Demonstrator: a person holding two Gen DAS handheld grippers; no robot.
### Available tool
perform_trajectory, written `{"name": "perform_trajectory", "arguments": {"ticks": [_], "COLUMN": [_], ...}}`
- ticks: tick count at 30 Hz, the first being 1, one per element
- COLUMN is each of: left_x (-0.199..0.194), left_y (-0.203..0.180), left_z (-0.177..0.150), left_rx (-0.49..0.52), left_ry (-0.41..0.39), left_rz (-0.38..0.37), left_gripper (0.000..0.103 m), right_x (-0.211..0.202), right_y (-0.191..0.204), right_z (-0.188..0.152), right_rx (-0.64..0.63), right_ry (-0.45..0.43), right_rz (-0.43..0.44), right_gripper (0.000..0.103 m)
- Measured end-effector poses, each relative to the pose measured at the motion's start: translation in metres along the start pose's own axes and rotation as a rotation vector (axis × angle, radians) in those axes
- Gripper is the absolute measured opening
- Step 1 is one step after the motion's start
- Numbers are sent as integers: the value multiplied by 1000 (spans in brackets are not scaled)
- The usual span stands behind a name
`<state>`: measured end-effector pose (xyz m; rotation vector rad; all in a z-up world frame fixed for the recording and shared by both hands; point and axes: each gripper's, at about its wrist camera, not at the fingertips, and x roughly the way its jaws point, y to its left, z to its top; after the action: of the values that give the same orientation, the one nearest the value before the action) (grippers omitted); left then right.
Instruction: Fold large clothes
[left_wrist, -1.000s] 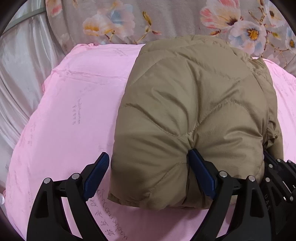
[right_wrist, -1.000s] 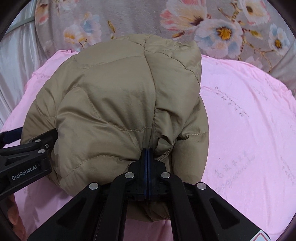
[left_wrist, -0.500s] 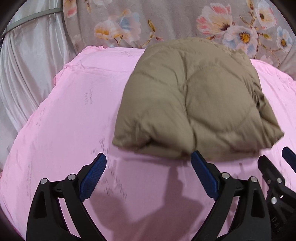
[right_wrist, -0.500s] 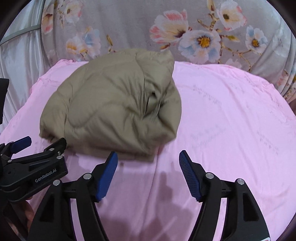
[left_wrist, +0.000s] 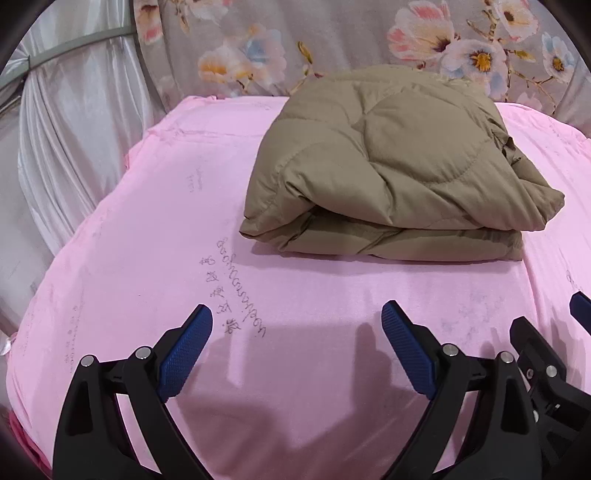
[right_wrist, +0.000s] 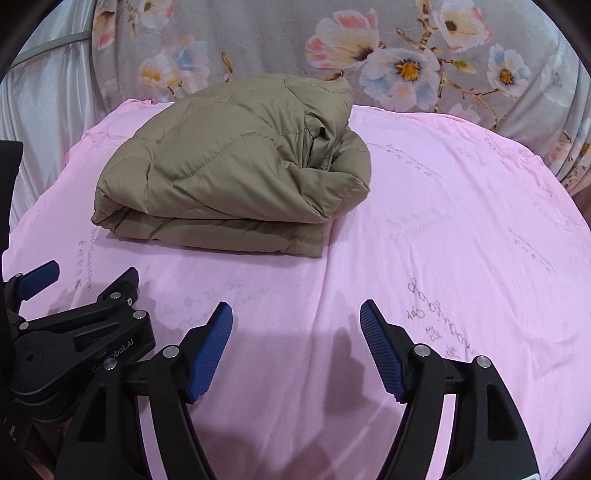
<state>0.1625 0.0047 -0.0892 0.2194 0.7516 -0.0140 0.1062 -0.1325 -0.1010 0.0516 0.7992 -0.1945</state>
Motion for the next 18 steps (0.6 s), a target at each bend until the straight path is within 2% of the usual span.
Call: {"name": "perform_trajectory", "arguments": {"ticks": [10,18], "left_x": [-6,-10], "left_y": [0,2], "left_z": [-1,-3], "left_rx": [6,-9], "left_ry": [-36,-54], "left_rz": [12,-2], "left_gripper": [93,93], "right_x": [-2,-3], "right_y": [-3,-5], "right_z": [-1,-2], "right_rx": [12,19], "right_ry": [-10,-16], "right_rz": [-19,3], "right_gripper": [70,70]}}
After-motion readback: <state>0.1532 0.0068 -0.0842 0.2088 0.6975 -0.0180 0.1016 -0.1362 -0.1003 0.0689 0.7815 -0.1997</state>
